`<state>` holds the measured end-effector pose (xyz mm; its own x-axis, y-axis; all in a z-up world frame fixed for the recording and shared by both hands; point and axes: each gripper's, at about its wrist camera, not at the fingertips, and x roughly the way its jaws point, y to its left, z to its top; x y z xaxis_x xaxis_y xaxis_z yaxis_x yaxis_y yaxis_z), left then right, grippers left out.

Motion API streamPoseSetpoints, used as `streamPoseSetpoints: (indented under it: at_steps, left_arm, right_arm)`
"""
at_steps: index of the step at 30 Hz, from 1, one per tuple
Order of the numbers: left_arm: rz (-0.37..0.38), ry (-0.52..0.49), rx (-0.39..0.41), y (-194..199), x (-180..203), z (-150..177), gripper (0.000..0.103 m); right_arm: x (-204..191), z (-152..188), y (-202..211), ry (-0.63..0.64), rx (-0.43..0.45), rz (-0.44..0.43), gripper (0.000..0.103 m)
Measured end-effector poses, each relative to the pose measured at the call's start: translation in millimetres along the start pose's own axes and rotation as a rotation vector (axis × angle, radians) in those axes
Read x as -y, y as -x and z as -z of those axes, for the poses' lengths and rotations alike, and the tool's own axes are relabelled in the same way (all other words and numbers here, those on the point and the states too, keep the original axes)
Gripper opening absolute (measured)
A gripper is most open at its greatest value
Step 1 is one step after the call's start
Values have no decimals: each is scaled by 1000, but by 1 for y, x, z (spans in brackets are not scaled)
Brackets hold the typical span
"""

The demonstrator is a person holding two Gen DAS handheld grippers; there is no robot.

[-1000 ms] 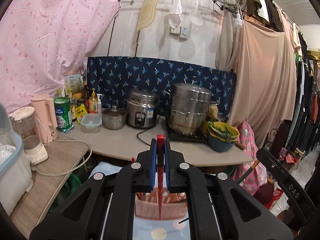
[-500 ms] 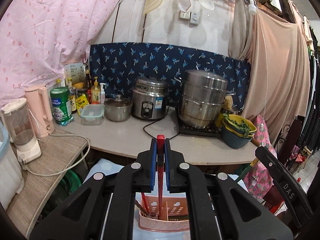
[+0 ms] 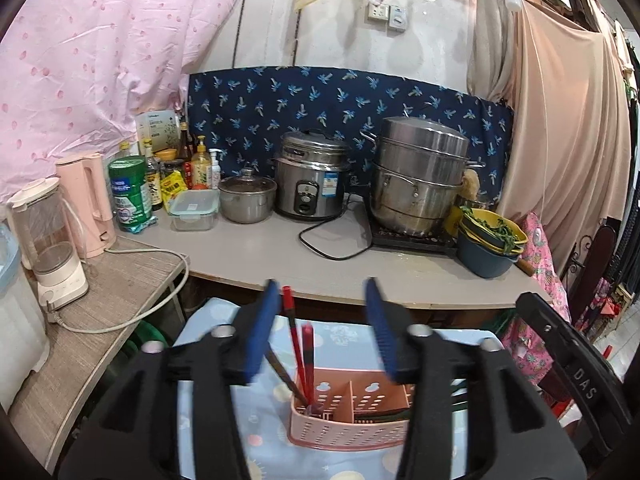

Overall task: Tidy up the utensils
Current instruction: 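Move both open grippers back from the pink holder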

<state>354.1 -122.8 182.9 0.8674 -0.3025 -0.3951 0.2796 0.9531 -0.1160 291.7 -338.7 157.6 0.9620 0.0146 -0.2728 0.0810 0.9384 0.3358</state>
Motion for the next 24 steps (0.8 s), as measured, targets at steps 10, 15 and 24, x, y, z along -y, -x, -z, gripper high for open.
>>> streamPoseSetpoints:
  at_steps: [10,15,24]
  left_arm:
    - [-27,-43,13,28,0,7,51]
    - [-43,-68,3,44,1,17,51]
    - [-62,-92,-45,75,-2,45,51]
  right_arm:
    - [-10,5,28,20,0,-20,23]
    - [-19,13,48,43,-4,-28,27]
    - [-32,41,92,91,-29,-38,28]
